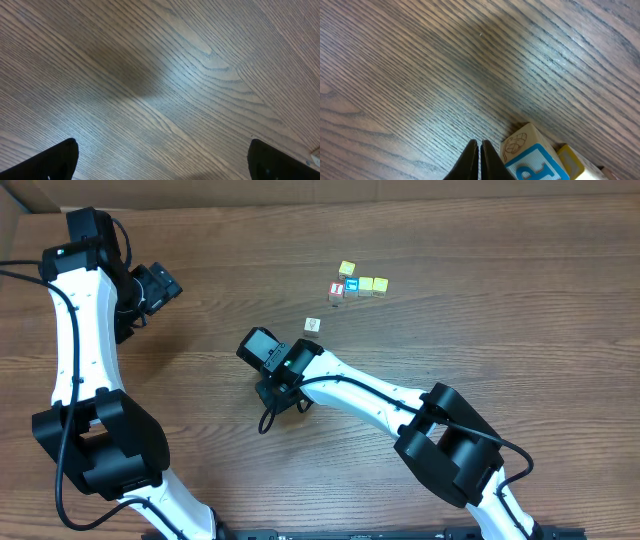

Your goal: Flip 5 blocks

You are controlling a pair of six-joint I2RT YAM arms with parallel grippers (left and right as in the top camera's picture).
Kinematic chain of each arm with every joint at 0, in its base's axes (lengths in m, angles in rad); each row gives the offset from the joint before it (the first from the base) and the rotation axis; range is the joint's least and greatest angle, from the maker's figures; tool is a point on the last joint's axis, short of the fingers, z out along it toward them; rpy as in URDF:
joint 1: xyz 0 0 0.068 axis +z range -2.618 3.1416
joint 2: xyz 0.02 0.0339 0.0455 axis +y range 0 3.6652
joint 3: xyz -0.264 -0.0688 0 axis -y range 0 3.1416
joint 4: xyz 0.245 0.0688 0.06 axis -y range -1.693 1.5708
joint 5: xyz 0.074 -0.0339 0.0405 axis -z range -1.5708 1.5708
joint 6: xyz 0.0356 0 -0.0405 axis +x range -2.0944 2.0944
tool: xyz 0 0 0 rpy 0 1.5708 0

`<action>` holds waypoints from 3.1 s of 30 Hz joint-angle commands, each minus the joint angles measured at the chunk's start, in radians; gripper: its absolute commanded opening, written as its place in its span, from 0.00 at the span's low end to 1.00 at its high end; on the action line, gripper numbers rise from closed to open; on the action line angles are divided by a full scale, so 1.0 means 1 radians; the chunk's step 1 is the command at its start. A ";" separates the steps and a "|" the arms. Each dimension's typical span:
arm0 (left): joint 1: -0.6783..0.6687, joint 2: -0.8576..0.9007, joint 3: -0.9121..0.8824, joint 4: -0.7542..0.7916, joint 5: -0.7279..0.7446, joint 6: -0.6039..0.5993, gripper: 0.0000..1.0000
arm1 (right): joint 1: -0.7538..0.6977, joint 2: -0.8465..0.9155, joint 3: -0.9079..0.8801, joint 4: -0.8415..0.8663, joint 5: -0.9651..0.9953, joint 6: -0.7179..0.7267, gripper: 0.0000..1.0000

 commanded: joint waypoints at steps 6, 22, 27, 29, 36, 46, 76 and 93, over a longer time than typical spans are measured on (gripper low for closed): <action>-0.007 -0.011 0.015 -0.001 -0.004 0.004 1.00 | 0.002 -0.025 -0.009 -0.005 0.016 -0.031 0.06; -0.007 -0.011 0.015 -0.001 -0.004 0.004 1.00 | 0.002 -0.025 -0.008 -0.024 0.064 -0.031 0.07; -0.007 -0.011 0.015 -0.001 -0.004 0.004 1.00 | -0.004 -0.026 0.019 0.037 0.044 -0.031 0.07; -0.007 -0.011 0.015 -0.001 -0.004 0.004 1.00 | -0.015 -0.026 0.054 0.034 0.044 -0.031 0.07; -0.007 -0.011 0.015 -0.001 -0.004 0.004 1.00 | -0.159 -0.026 0.345 -0.169 0.029 0.090 0.38; -0.007 -0.011 0.015 -0.001 -0.004 0.004 1.00 | -0.366 0.010 0.370 -0.128 -0.095 0.078 0.72; -0.007 -0.011 0.015 -0.001 -0.004 0.004 1.00 | -0.224 0.190 0.356 -0.109 0.209 0.380 0.62; -0.006 -0.011 0.015 -0.001 -0.004 0.004 1.00 | -0.222 0.190 0.248 0.050 0.228 0.427 0.47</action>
